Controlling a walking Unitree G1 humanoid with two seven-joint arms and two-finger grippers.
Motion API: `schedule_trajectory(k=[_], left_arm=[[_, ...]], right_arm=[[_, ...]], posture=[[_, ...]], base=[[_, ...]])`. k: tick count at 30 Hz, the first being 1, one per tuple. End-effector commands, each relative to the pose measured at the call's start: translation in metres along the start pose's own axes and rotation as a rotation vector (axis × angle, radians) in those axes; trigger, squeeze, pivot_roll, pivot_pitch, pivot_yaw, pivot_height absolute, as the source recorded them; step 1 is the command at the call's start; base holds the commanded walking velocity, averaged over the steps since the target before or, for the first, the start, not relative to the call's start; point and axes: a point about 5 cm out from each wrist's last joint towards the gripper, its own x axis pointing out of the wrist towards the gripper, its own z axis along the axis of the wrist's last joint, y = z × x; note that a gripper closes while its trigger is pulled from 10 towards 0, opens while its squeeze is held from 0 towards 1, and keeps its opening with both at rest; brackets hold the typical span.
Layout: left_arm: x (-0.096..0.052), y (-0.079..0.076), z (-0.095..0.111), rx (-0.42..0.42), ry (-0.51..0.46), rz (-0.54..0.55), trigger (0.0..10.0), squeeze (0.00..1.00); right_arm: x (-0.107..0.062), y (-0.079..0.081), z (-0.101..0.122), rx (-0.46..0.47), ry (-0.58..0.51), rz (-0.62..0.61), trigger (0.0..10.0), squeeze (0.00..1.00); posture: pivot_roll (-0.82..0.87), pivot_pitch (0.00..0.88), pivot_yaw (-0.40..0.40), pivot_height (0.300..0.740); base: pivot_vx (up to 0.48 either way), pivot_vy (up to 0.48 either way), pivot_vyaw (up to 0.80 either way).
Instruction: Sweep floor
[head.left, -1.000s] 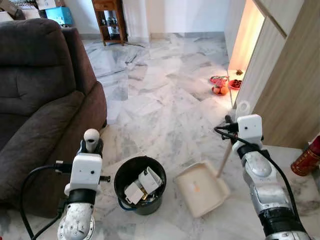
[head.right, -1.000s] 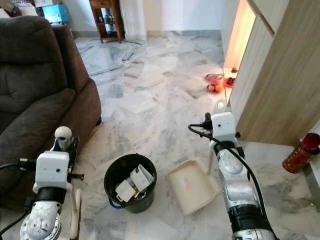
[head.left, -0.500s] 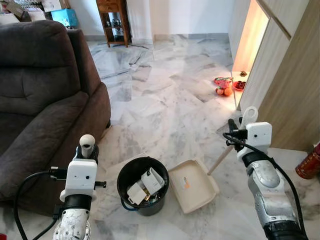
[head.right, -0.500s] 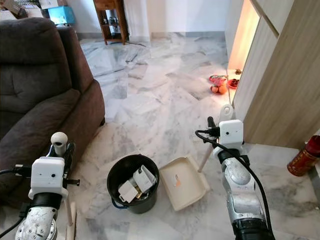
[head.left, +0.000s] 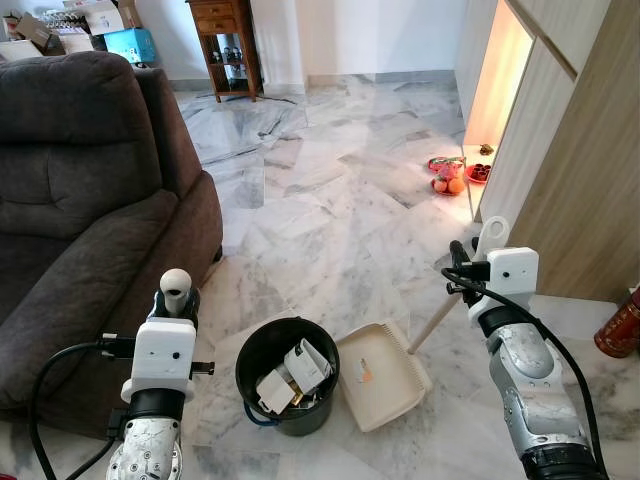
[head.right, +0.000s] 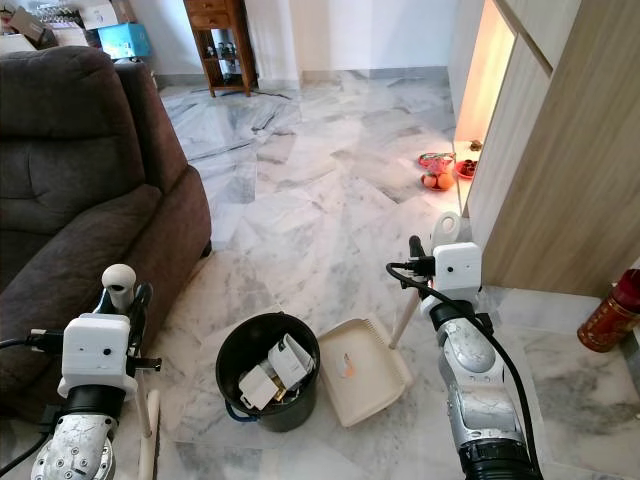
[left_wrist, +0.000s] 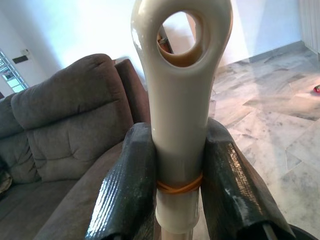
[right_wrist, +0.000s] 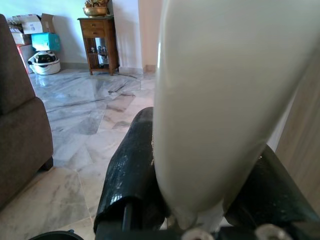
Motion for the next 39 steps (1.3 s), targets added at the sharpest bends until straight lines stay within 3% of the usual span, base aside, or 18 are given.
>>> schedule_trajectory(k=[1,16,39], left_arm=[[0.002,0.004,0.005,0.019,-0.043,0.012,10.0,0.00],[0.002,0.000,0.006,0.007,-0.053,0.000,10.0,0.00],[0.005,-0.002,0.008,0.006,-0.061,-0.002,10.0,0.00]], right_arm=[[0.005,0.006,0.016,0.012,-0.078,0.018,10.0,0.00],[0.007,0.011,0.019,0.008,-0.093,0.041,10.0,0.00],[0.009,0.020,0.023,0.000,-0.103,0.073,10.0,0.00]], posture=[[-0.20,0.000,0.121,0.740],[-0.21,0.000,0.121,0.740],[-0.21,0.036,0.114,0.740]], base=[[0.000,0.000,0.00],[0.000,0.000,0.00],[-0.264,0.000,0.00]])
